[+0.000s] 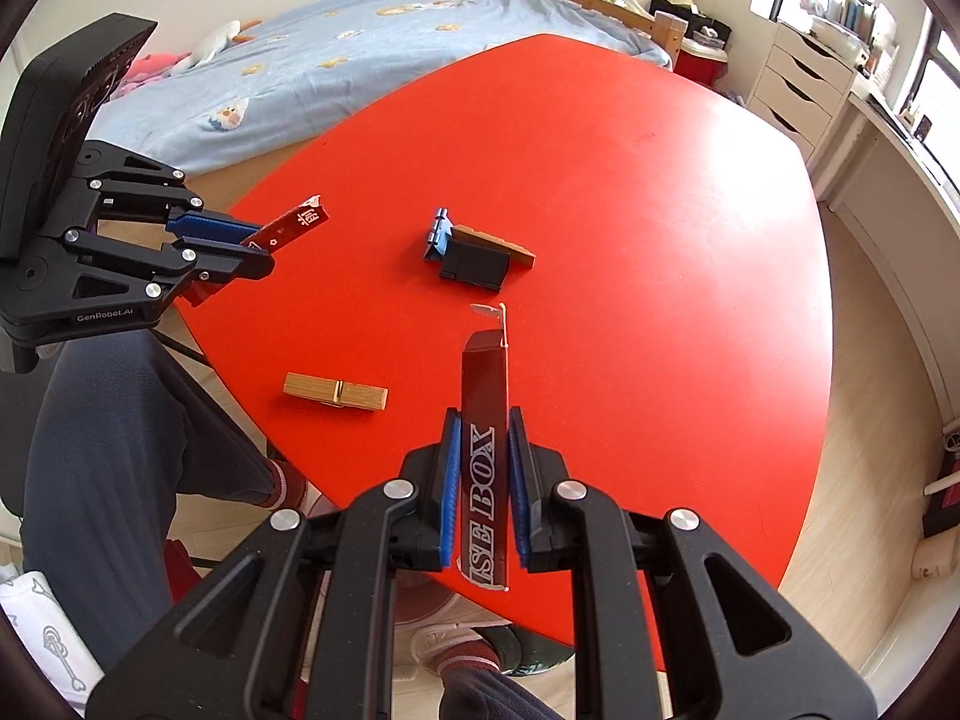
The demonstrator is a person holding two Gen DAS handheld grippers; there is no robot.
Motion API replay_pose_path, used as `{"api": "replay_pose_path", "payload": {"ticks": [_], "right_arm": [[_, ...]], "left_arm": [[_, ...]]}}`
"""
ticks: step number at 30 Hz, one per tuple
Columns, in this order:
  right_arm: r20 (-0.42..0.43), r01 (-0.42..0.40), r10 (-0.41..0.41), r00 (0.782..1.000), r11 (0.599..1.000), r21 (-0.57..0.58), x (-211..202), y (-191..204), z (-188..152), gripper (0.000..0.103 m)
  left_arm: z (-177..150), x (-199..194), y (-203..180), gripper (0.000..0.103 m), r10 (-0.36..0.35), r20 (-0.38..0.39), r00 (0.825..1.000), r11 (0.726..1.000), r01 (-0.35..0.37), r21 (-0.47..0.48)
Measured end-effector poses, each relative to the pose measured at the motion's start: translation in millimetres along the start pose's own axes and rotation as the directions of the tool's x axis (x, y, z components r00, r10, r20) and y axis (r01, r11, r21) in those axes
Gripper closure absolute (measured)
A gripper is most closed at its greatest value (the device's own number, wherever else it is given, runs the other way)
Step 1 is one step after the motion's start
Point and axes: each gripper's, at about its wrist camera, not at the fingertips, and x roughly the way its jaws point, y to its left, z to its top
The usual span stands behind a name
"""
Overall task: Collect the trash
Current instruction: 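Lift both red boxes and carry them toward the wastebasket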
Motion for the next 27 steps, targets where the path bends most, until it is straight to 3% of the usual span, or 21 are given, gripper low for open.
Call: {"api": "replay_pose_path", "payload": {"ticks": [10,27], "right_arm": [[0.117,0.013,-0.023,0.993,0.997,0.082,-37.1,20.4,-29.1,0.089],[0.192,-0.016,-0.015,0.981,0.987,0.161,-67.3,57.7,-95.4,0.089]], "left_arm": [[-22.4,-32.4,-16.7,0.088,-0.005,0.105,0.994,0.998,0.011,-0.060],[-73.1,-47.8,-54.6,0.088,-0.046,0.160,0.986,0.993,0.062,-0.096]]}}
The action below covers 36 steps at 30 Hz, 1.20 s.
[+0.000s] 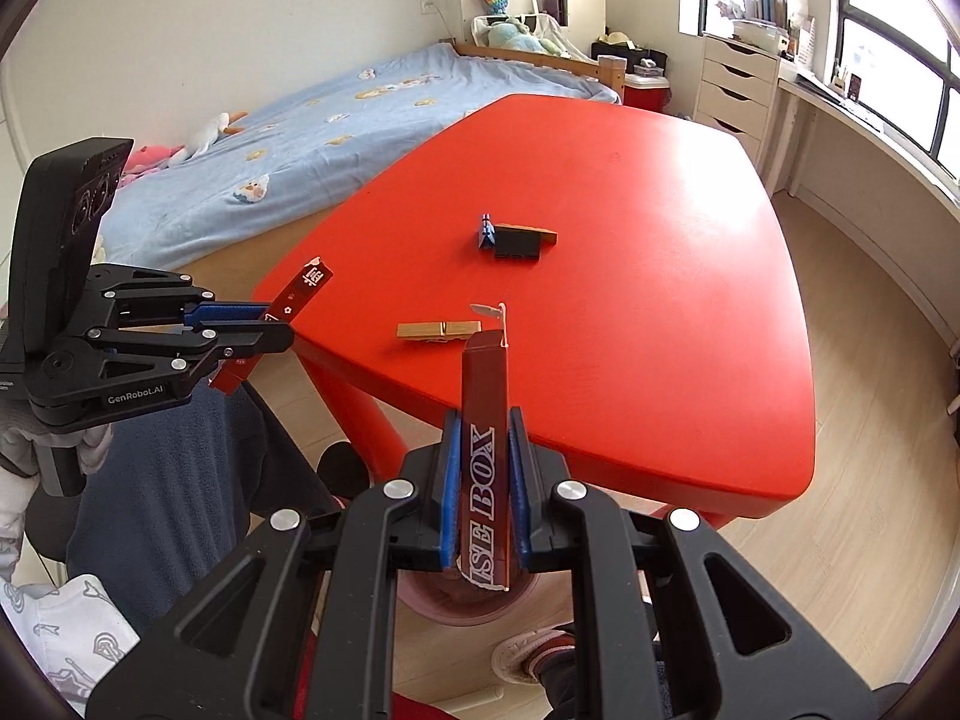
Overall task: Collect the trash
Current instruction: 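Lift both red boxes and carry them toward the wastebasket, then open both tools to drop the red boxes into the wastebasket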
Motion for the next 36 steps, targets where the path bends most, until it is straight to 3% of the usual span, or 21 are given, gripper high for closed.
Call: {"api": "replay_pose_path", "payload": {"ticks": [8,33,34,35,36], "right_arm": [[-0.013,-0.029,0.029,0.999,0.999,0.021,0.9,6.9,-24.2,0.089],[-0.008,-0.060,0.060,0.998,0.998,0.025,2.9,8.0,-23.4,0.088],[-0.008,-0.064,0.064,0.998,0.998,0.029,2.7,7.2,-23.3,0.087],[-0.007,-0.069,0.069,0.998,0.997,0.034,2.5,6.1,-23.2,0.071],[-0.003,-0.066,0.066,0.998,0.997,0.037,1.4,4.1,-23.2,0.058]], "left_arm": [[-20.3,-2.2,-15.9,0.088,-0.046,-0.006,0.999,0.999,0.046,-0.010],[-28.9,7.5,-22.0,0.088,-0.084,-0.030,0.996,0.996,0.083,-0.012],[-28.5,7.9,-21.9,0.085,-0.087,-0.030,0.996,0.996,0.087,-0.013],[-28.4,8.5,-21.6,0.084,-0.087,-0.032,0.996,0.996,0.087,-0.015],[-28.2,9.4,-20.8,0.067,-0.085,-0.031,0.996,0.996,0.084,-0.020]]}}
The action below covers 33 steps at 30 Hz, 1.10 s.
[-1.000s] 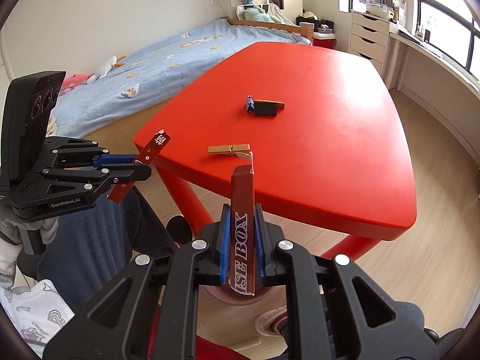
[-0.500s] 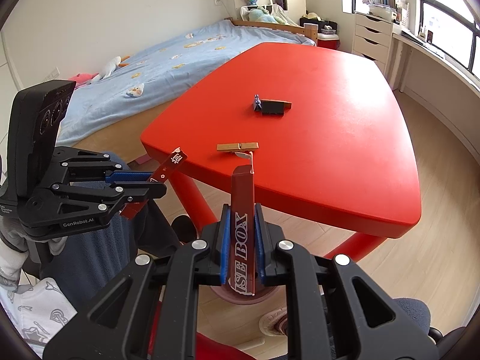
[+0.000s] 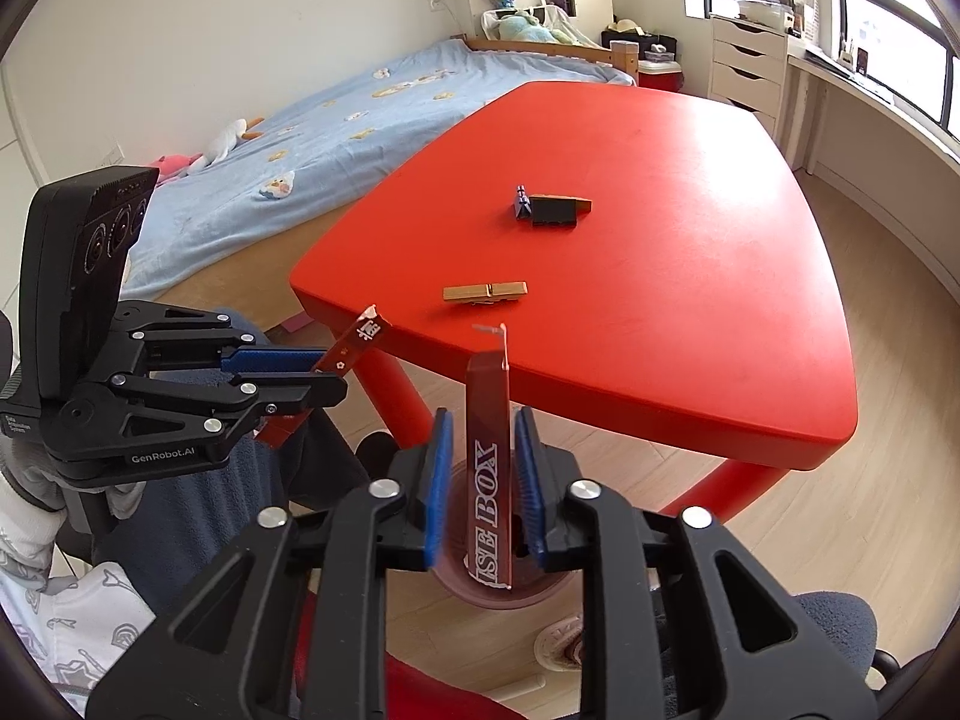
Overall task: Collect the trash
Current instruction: 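Open both tools to drop the red boxes into the wastebasket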
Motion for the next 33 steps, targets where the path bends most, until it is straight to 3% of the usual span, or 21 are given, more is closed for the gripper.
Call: {"api": "replay_pose_path", "payload": {"ticks": [1,3,4,8,33], "right_arm": [[0.008,0.004,-0.004,1.000,1.000,0.008,-1.2,-1.5,0.0,0.035],[0.016,0.012,-0.012,1.000,0.999,0.030,-3.1,-4.1,1.0,0.023],[0.016,0.022,-0.023,1.000,0.999,0.036,-3.4,-5.2,1.1,0.012],[0.013,0.046,-0.047,0.999,0.997,0.056,-2.7,-9.8,0.7,0.005],[-0.005,0.014,-0.013,1.000,0.998,0.062,4.0,-8.8,-0.2,0.003]], "left_arm": [[0.3,0.3,1.8,0.041,0.005,0.007,1.000,1.000,-0.005,-0.008],[-0.4,-1.7,5.5,0.016,0.016,0.027,0.999,0.999,-0.015,-0.033],[-0.2,-2.7,6.7,0.014,0.027,0.032,0.999,0.999,-0.026,-0.039],[-0.2,-3.4,12.1,0.010,0.073,0.027,0.997,0.996,-0.071,-0.052],[2.6,-8.4,20.2,0.008,0.083,0.016,0.996,0.993,-0.081,-0.083]]}}
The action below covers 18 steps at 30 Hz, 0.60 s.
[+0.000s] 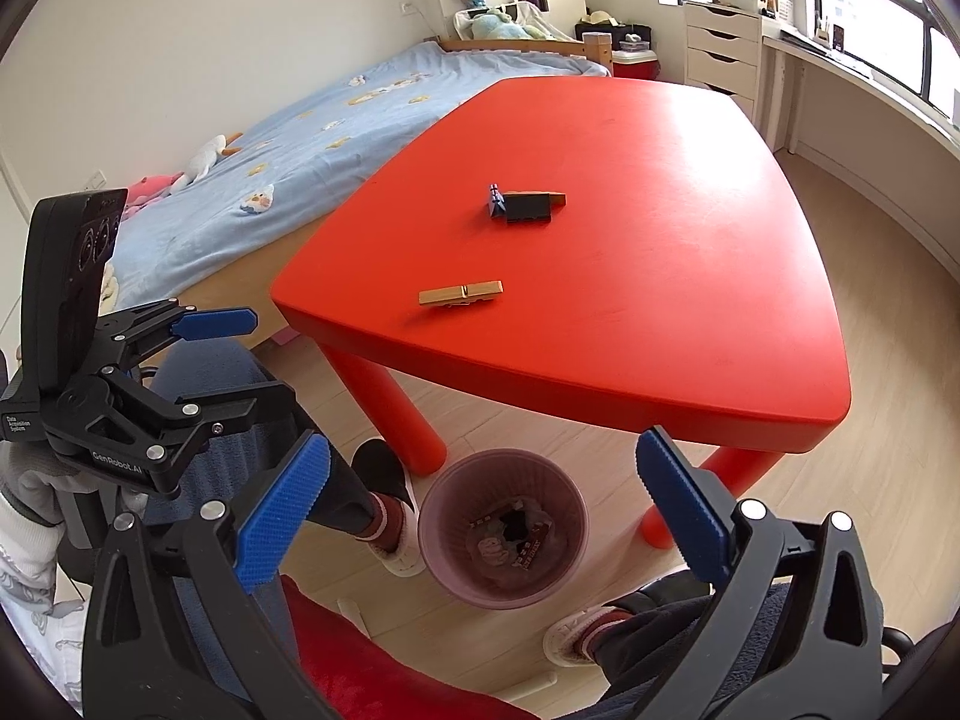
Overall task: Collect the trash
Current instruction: 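Open both tools to drop the red boxes into the wastebasket, then move the right tool to the wooden clothespin and close on it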
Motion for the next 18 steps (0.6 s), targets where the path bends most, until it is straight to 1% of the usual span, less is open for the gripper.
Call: {"api": "replay_pose_path", "payload": {"ticks": [11,18], "right_arm": [[-0.002,-0.013,0.013,1.000,1.000,-0.008,0.9,3.1,2.9,0.003],[-0.007,-0.018,0.017,1.000,1.000,-0.018,3.4,5.1,9.4,0.003]], "left_arm": [[3.7,-3.9,4.0,0.008,0.003,0.004,1.000,1.000,-0.003,-0.015],[11.4,-7.0,11.1,0.008,0.011,0.008,1.000,0.999,-0.011,-0.031]]}}
